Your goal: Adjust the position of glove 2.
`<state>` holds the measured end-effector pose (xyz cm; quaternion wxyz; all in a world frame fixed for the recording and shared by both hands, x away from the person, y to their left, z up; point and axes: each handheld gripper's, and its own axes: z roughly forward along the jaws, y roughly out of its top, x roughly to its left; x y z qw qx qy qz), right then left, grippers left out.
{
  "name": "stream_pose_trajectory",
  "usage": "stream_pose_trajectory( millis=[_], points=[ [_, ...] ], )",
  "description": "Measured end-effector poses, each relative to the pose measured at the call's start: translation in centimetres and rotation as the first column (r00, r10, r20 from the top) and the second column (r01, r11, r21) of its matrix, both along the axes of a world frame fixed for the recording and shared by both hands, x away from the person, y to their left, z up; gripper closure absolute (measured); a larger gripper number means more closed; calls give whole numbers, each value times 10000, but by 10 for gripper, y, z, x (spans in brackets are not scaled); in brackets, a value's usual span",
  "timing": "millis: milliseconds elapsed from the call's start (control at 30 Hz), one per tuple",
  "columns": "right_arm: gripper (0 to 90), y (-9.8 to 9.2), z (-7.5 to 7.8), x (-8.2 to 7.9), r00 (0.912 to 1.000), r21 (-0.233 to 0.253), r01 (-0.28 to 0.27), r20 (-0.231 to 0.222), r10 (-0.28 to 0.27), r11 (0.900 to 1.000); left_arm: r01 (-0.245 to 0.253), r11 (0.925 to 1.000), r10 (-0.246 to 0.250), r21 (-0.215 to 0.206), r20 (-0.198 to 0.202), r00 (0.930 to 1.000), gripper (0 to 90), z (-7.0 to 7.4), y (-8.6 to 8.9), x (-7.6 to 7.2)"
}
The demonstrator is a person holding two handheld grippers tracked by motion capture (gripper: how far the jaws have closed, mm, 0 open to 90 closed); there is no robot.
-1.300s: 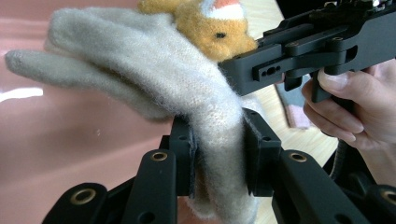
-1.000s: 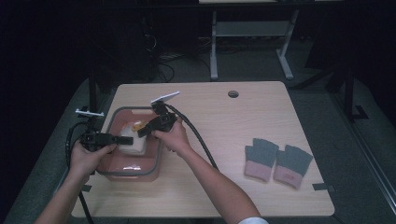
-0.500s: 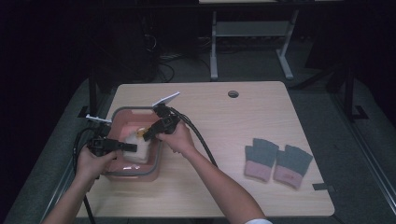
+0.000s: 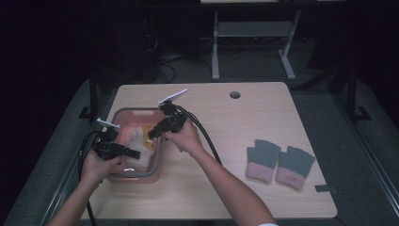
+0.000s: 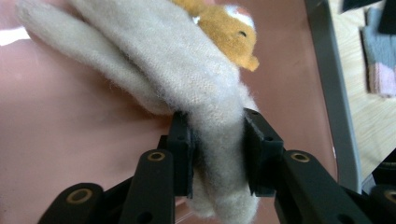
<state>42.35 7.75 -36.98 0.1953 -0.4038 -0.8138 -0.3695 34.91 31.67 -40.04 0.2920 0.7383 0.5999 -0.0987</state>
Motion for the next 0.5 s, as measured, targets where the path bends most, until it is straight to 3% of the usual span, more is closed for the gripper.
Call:
stream_pose_trajectory(
  millis=[267, 333, 500],
  points=[
    [639, -13, 6, -1, 9999, 195, 139, 43, -139, 9997, -198, 9978, 176, 631, 338, 9993, 552, 15, 7, 0],
    [635, -17, 6, -2, 9998, 273, 183, 104, -186, 9995, -230, 9959, 187, 874, 496, 9986, 553, 21, 7, 1],
    [620, -27, 8, -4, 9994, 392, 325, 139, -330, 9987, -290, 9948, 199, 981, 922, 9955, 566, 32, 9, 3]
  ],
)
